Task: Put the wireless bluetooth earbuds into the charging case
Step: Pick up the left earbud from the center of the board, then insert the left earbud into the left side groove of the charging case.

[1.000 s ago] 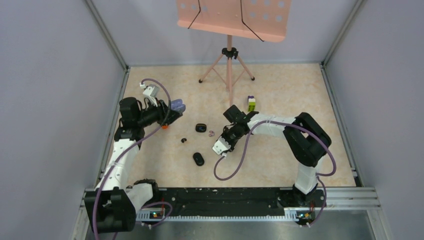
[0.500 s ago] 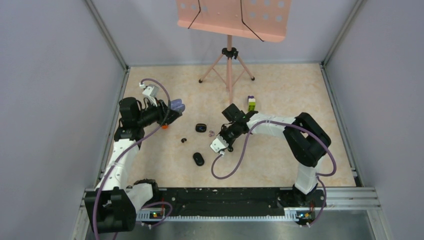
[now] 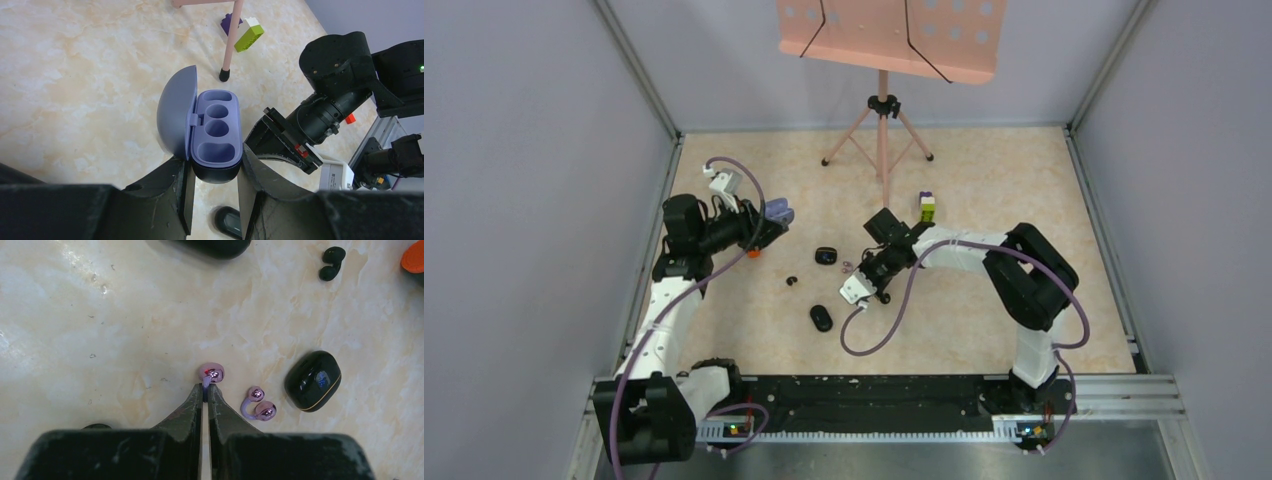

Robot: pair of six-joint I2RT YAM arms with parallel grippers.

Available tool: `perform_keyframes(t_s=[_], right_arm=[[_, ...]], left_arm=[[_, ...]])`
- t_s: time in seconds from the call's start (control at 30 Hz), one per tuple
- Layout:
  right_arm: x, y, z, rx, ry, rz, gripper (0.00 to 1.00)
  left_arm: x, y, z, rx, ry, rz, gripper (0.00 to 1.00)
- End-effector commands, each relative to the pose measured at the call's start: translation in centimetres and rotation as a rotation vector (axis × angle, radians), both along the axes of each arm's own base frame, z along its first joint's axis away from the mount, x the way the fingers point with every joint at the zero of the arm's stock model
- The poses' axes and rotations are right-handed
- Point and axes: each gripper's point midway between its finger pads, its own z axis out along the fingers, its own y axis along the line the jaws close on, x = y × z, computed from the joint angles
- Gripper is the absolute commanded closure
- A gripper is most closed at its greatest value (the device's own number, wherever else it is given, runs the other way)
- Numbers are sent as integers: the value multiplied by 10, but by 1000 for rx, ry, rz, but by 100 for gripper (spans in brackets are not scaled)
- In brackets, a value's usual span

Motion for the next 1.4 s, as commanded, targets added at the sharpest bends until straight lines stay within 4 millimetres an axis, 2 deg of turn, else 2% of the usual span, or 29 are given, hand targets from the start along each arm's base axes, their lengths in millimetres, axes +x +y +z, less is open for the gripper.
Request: perform_keyframes(t_s=[0.0,0.1,0.17,0.3,0.43,0.57,0.7,0.9,1.13,1.37], right_arm=[[4,17,26,48,0,-16,100],[14,15,51,44,37,-122,100],[23,13,85,69,87,-206,100],[20,-6,142,51,195,-335,100],[10,-23,192,64,292,-467,100],[1,-27,235,121,434,-595,100],[2,-26,271,183,556,-690,100],[-2,-17,300,213,684,-736,100],[-6,-5,305,220,738,-734,100],[-11,3,304,223,772,-711,100]], left_arm=[[7,1,19,9,-74,-9,100],[3,-4,20,-1,-93,-60,100],[-2,-12,23,-9,-141,-138,100],[-4,-20,26,-18,-186,-208,100],[-6,-32,28,8,-251,-303,100],[-11,-48,35,39,-340,-410,100],[-21,-68,42,70,-425,-530,100],[-37,-98,46,115,-519,-684,100],[-50,-120,50,112,-560,-772,100],[-56,-127,59,93,-572,-799,100]])
